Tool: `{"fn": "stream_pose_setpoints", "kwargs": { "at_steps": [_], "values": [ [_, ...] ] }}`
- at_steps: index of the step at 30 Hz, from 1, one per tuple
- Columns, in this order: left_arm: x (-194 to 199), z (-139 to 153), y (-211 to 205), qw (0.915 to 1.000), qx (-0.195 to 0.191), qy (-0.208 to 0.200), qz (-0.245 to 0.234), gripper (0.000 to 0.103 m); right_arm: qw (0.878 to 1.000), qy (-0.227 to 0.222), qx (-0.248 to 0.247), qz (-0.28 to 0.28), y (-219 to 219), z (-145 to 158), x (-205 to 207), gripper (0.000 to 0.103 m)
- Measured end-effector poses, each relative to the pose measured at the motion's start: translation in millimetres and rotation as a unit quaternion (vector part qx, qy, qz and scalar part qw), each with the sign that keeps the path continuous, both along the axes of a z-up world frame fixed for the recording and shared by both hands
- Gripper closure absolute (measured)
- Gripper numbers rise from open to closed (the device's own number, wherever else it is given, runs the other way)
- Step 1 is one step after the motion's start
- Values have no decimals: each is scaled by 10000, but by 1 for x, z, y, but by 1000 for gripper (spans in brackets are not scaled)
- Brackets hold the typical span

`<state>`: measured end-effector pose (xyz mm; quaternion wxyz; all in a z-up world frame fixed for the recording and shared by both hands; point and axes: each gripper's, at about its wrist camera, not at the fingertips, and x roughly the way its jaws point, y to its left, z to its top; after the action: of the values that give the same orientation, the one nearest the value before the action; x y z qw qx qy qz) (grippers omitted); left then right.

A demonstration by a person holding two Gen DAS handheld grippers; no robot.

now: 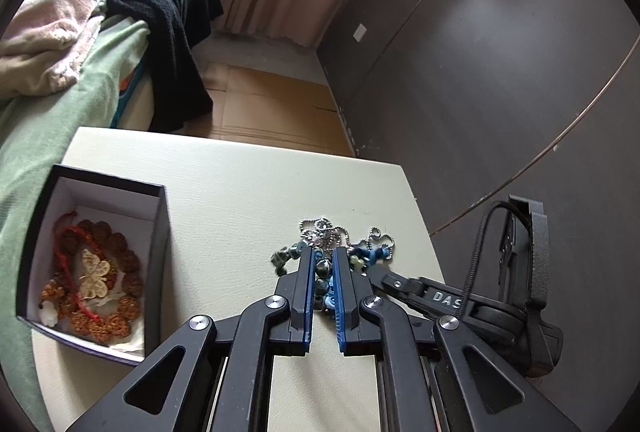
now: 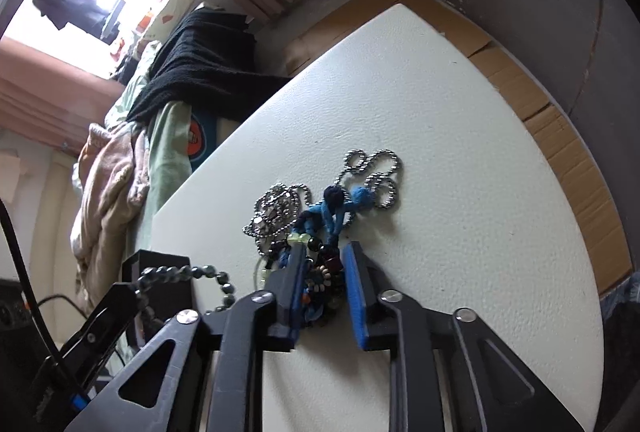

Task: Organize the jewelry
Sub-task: 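Close the right gripper on a green-and-black bead strand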

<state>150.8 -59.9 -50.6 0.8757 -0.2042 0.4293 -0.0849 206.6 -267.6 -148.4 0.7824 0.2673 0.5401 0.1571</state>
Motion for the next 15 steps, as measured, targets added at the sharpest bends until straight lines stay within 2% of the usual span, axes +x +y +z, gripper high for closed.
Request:
{"fn": "stream_pose_setpoints", "kwargs": {
  "at_steps": [5,15],
  "values": [
    [-12,5,6,10000,5,-55,78,95,9995,17,306,-61,-7,3,-10,93],
    [-34,18,23,9995,6,-235,216,95,9948,-466,891,136,0,38,-38,94]
  ]
}}
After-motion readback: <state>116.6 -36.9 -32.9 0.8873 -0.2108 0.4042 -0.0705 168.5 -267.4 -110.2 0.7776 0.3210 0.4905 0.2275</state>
